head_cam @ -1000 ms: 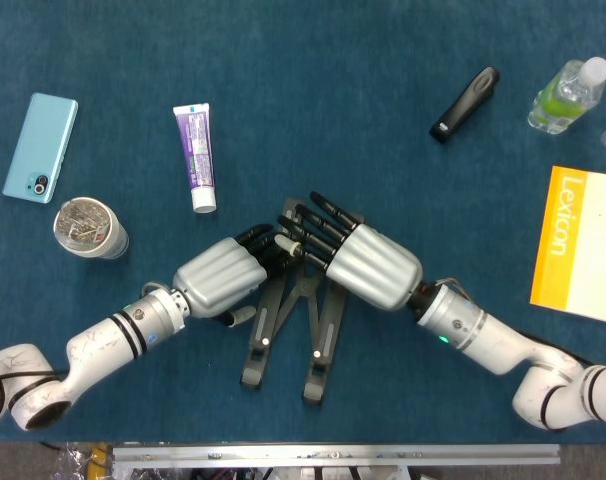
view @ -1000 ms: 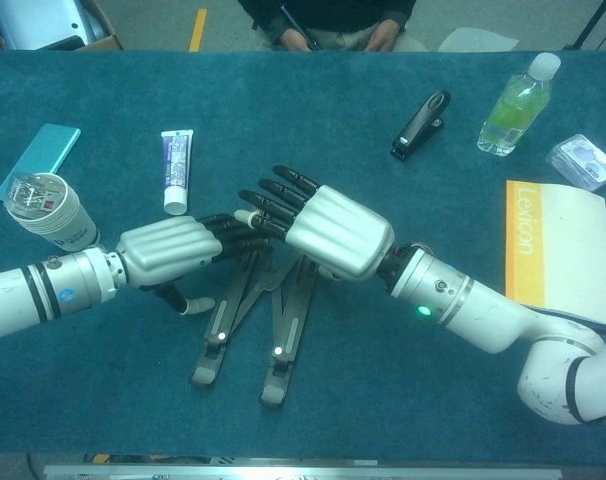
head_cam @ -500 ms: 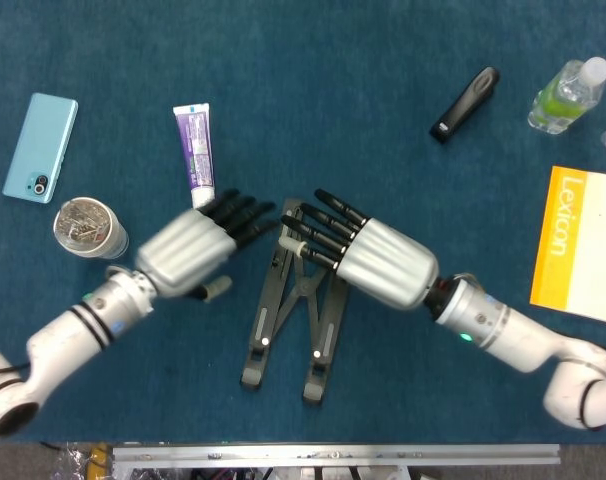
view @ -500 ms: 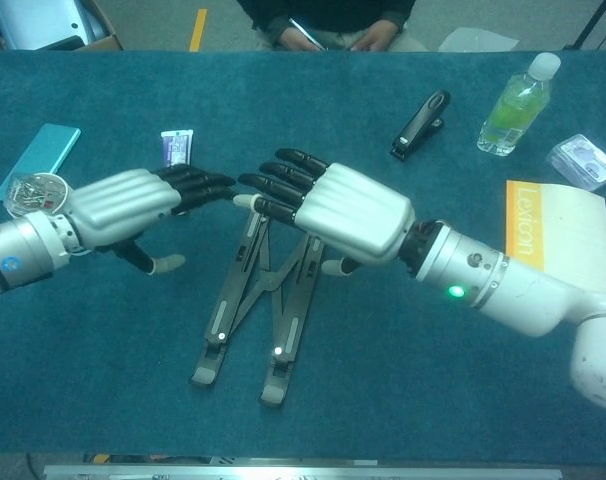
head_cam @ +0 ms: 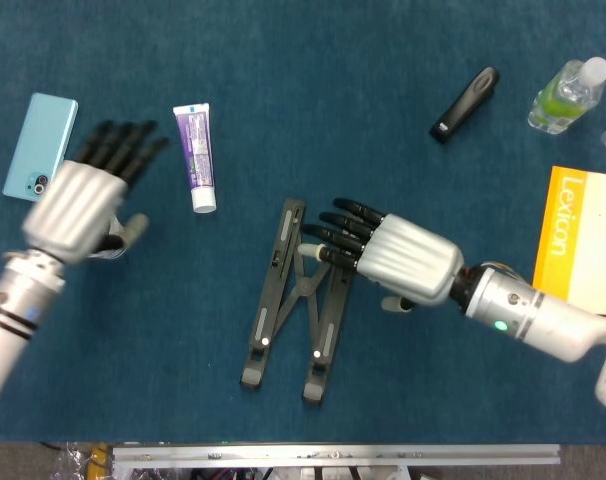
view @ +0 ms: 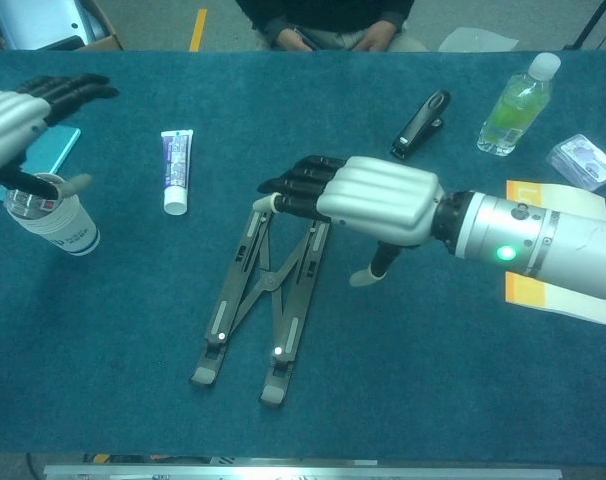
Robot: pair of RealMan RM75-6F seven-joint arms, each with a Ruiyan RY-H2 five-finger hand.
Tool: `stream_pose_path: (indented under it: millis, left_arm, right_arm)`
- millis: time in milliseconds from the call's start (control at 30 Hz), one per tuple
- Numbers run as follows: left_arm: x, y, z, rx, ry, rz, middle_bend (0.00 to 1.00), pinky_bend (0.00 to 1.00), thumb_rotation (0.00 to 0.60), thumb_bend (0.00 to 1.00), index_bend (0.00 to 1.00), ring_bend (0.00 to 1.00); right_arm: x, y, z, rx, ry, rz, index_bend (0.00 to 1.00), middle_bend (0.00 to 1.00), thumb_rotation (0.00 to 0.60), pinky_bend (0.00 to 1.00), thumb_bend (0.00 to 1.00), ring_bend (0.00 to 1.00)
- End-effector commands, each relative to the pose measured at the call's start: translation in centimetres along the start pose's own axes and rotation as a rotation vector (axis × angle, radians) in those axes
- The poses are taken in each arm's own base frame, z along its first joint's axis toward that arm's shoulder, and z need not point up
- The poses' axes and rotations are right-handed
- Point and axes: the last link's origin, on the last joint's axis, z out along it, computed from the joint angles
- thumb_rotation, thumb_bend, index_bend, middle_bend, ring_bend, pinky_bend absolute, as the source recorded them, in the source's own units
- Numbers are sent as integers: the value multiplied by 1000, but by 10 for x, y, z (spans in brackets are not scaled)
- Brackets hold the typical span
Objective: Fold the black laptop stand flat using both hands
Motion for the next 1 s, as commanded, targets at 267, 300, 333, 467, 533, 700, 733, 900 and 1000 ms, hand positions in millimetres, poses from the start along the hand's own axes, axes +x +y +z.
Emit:
stream_pose_path:
  millis: [267,300,333,467,533,700,733,900,1000]
  left_arm:
    - [22,-41,-44,221,43,-30,0,0,600,338,0,0]
    - [23,-44,-50,241,41,-30,0,0,600,338,0,0]
    - [24,-45,-53,250,40,-32,0,0,600,338,0,0]
    - [26,-50,-70,299,44,-63,0,0,600,338,0,0]
    - [26,-52,-77,315,39,-80,0,0,600,338,0,0]
    - [27,-55,-90,332,53,-105,0,0,600,338,0,0]
    - [27,-56,-91,335,56,-109,0,0,600,338,0,0]
    - [25,-59,-99,355,58,-137,0,0,600,339,0,0]
    - [25,-62,-104,371,59,-154,0,0,600,338,0,0]
  right_arm:
    - [6,-5,23,62,-121,1,0,0,600,0,0,0]
    - [7,-6,27,72,-131,-9,0,0,600,0,0,0]
    - [7,-7,28,77,-137,-13,0,0,600,0,0,0]
    - [8,-14,40,113,-179,-28,0,0,600,0,0,0]
    - [9,-16,46,131,-201,-47,0,0,600,0,0,0]
    - [9,-15,63,160,-260,-134,0,0,600,0,0,0]
    - [8,-15,66,166,-265,-153,0,0,600,0,0,0]
    - [4,-18,81,184,-271,-188,0,0,600,0,0,0]
    - [-1,-20,89,192,-276,-204,0,0,600,0,0,0]
